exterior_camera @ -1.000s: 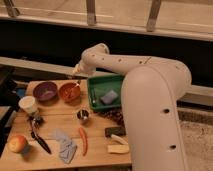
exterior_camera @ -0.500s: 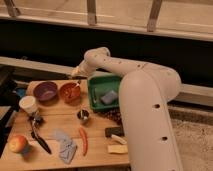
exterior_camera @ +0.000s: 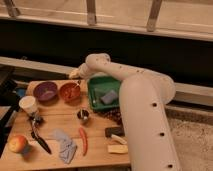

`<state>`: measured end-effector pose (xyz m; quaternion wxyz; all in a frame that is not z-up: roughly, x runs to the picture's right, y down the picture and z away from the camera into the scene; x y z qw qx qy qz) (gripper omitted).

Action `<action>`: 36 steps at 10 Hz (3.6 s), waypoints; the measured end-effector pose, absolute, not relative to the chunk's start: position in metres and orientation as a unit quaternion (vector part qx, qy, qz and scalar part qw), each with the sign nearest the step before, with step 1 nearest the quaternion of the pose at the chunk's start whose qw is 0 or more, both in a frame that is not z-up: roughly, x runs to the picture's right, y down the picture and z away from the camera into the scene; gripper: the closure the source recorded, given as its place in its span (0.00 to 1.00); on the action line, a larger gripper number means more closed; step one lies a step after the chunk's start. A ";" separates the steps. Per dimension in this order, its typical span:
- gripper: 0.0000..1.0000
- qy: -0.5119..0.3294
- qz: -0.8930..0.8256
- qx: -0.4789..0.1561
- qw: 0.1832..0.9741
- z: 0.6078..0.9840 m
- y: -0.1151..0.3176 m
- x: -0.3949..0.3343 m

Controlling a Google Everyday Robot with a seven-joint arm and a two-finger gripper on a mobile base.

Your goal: Place fork in tray

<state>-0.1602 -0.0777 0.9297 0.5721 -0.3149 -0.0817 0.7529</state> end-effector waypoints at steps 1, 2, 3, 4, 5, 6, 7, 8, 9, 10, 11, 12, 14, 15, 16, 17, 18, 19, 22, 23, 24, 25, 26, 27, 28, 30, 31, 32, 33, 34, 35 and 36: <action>0.33 -0.087 0.754 -0.319 0.568 0.933 -0.078 -0.162; 0.33 -0.092 0.754 -0.322 0.565 0.935 -0.079 -0.164; 0.33 -0.097 0.754 -0.326 0.562 0.938 -0.079 -0.167; 0.33 -0.102 0.754 -0.330 0.559 0.941 -0.079 -0.170; 0.33 -0.105 0.753 -0.332 0.558 0.945 -0.080 -0.174; 0.33 -0.104 0.751 -0.333 0.560 0.946 -0.079 -0.177; 0.36 -0.103 0.748 -0.334 0.564 0.948 -0.078 -0.183; 0.44 -0.102 0.746 -0.334 0.567 0.949 -0.076 -0.185; 0.55 -0.100 0.744 -0.332 0.571 0.951 -0.075 -0.186; 0.65 -0.098 0.743 -0.329 0.574 0.951 -0.074 -0.184; 0.77 -0.096 0.743 -0.327 0.576 0.951 -0.073 -0.183; 0.85 -0.094 0.744 -0.326 0.576 0.951 -0.073 -0.182; 0.99 -0.093 0.745 -0.323 0.577 0.950 -0.071 -0.179; 1.00 -0.095 0.745 -0.320 0.577 0.948 -0.071 -0.180; 1.00 -0.096 0.746 -0.318 0.577 0.946 -0.072 -0.179; 1.00 -0.098 0.748 -0.311 0.578 0.940 -0.076 -0.177; 1.00 -0.100 0.750 -0.303 0.580 0.932 -0.083 -0.173; 1.00 -0.103 0.751 -0.298 0.580 0.924 -0.089 -0.172; 1.00 -0.120 0.766 -0.265 0.574 0.895 -0.115 -0.151; 1.00 -0.123 0.771 -0.258 0.569 0.891 -0.119 -0.146; 1.00 -0.125 0.779 -0.247 0.563 0.888 -0.123 -0.138; 1.00 -0.127 0.791 -0.229 0.552 0.883 -0.130 -0.124; 1.00 -0.126 0.800 -0.217 0.545 0.881 -0.134 -0.112; 1.00 -0.123 0.817 -0.197 0.528 0.879 -0.137 -0.089; 1.00 -0.121 0.829 -0.185 0.514 0.878 -0.138 -0.071; 1.00 -0.108 0.852 -0.154 0.488 0.875 -0.139 -0.022; 1.00 -0.092 0.863 -0.137 0.477 0.873 -0.136 0.004; 1.00 -0.077 0.871 -0.126 0.469 0.872 -0.131 0.024; 1.00 -0.067 0.875 -0.124 0.463 0.871 -0.126 0.039; 1.00 -0.059 0.878 -0.122 0.460 0.870 -0.121 0.057; 1.00 -0.056 0.878 -0.122 0.460 0.870 -0.120 0.061; 1.00 -0.058 0.877 -0.124 0.461 0.870 -0.120 0.055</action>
